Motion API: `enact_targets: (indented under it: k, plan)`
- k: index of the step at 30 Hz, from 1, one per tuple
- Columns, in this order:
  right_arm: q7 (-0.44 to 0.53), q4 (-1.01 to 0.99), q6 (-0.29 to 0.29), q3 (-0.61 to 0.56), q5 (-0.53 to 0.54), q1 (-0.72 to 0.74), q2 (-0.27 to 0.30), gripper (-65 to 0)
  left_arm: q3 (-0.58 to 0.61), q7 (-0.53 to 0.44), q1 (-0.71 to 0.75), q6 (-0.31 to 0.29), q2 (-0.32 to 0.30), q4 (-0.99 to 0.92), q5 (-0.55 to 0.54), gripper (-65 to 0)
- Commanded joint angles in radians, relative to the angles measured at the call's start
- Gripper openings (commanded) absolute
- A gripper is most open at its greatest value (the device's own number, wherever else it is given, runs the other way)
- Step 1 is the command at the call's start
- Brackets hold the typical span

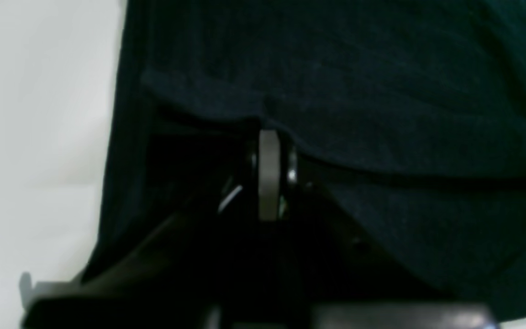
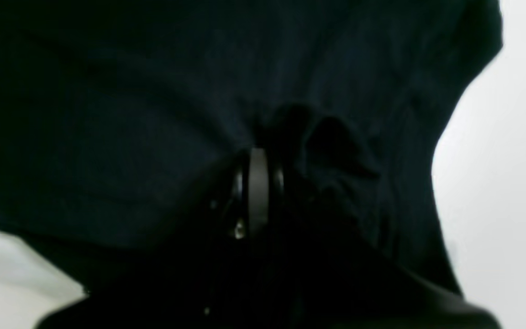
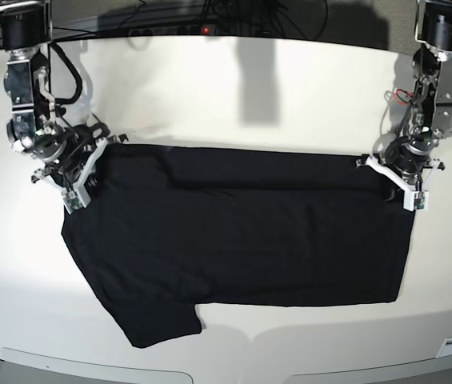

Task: Fold the T-shirt properly
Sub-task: 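Regrasp the shirt's collar edge with both grippers, then pull the collar edge with both grippers to flatten the shirt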

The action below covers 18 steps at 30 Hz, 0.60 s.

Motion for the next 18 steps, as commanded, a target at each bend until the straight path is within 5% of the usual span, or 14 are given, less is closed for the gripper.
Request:
enact_targets:
  k: [1, 8, 18]
  plan:
    - [0.006, 0.013, 0.001, 0.007, -0.003, -0.003, 0.015, -65.0, -0.005, 0.042, 0.015, 0.011, -0.012, 0.001, 0.008, -65.0]
    - [0.113, 0.026, 0.002, 0.007, -0.003, -0.145, 0.016, -65.0, -0.005, 0.037, 0.116, -0.045, -0.015, 0.003, 0.008, -65.0]
    - [0.157, 0.157, 0.003, 0.039, -0.002, -0.392, 0.015, -65.0, -0.006, -0.034, 0.313, -0.045, -0.024, 0.044, 0.046, -65.0]
